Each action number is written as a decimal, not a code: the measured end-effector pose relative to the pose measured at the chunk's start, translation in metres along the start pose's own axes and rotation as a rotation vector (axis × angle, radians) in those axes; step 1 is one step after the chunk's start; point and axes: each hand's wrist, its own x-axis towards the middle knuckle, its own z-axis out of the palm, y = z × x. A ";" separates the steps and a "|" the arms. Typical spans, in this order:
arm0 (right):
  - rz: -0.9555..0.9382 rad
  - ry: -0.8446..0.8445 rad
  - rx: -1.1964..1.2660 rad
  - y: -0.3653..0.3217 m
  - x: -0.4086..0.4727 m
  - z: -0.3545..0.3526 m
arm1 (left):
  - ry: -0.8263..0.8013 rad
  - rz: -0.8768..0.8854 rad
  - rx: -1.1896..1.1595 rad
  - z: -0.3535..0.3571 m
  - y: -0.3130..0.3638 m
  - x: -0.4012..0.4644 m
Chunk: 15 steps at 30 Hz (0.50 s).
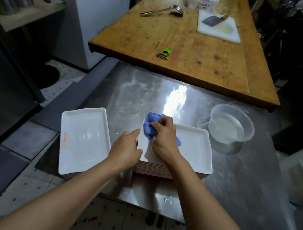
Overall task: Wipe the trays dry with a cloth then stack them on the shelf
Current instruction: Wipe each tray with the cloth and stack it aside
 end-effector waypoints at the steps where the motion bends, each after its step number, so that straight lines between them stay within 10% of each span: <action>1: -0.007 -0.025 0.015 -0.003 0.001 0.001 | -0.004 -0.010 0.021 0.000 0.000 0.000; 15: -0.034 -0.290 0.026 -0.001 -0.037 -0.019 | -0.262 -0.125 -0.495 -0.015 -0.004 -0.002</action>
